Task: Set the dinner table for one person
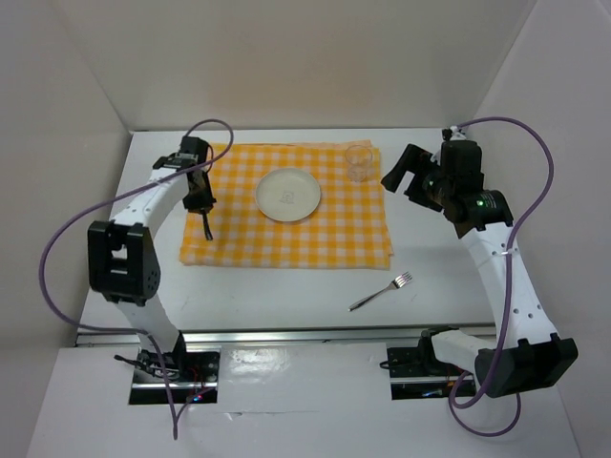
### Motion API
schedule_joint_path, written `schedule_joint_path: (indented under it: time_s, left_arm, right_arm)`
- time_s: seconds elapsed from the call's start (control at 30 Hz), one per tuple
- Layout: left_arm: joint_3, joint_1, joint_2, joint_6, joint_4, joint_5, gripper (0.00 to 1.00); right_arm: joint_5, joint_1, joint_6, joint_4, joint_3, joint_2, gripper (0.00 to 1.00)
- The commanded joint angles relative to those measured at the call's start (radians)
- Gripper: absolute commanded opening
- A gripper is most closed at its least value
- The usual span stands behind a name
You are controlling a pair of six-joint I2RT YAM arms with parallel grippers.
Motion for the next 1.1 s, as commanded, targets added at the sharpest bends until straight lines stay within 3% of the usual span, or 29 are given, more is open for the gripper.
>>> schedule_joint_path:
  time_s: [0.0,0.2,0.37,0.53,0.6,0.73,0.87,1.07]
  left_arm:
    - [0.122,-0.044,0.11,0.117,-0.017,0.051,0.0]
    - [0.215,-0.09,0.265,0.117,-0.049,-0.033,0.0]
    - [0.362,-0.127,0.413,0.127,-0.138,-0.149,0.0]
    - [0.423,-0.138,0.473,0.127,-0.16,-0.139,0.0]
    - [0.433,-0.138,0.484,0.127,-0.149,-0.122,0.0]
    - [0.5,-0.138,0.56,0.139,-0.183,-0.121,0.0]
    - [0.563,-0.138,0.602,0.139,-0.232,-0.121,0.11]
    - [0.552,-0.138,0.558,0.105,-0.223,-0.121,0.49]
  right_arm:
    - [0.039,0.006,-0.019,-0.036,0.051,-0.021,1.0]
    - [0.073,0.006,-0.006,-0.142,-0.013,-0.011,1.0]
    - [0.045,0.006,0.085,-0.162,-0.247,-0.029,1.0]
    - [0.032,0.027,0.218,-0.197,-0.386,-0.015,1.0]
    - [0.032,0.037,0.253,-0.188,-0.452,-0.043,0.9]
    - [0.055,0.046,0.321,-0.144,-0.539,-0.151,0.86]
    - [0.076,0.055,0.393,-0.153,-0.559,-0.182,0.84]
    - [0.076,0.133,0.436,-0.113,-0.607,-0.16,0.79]
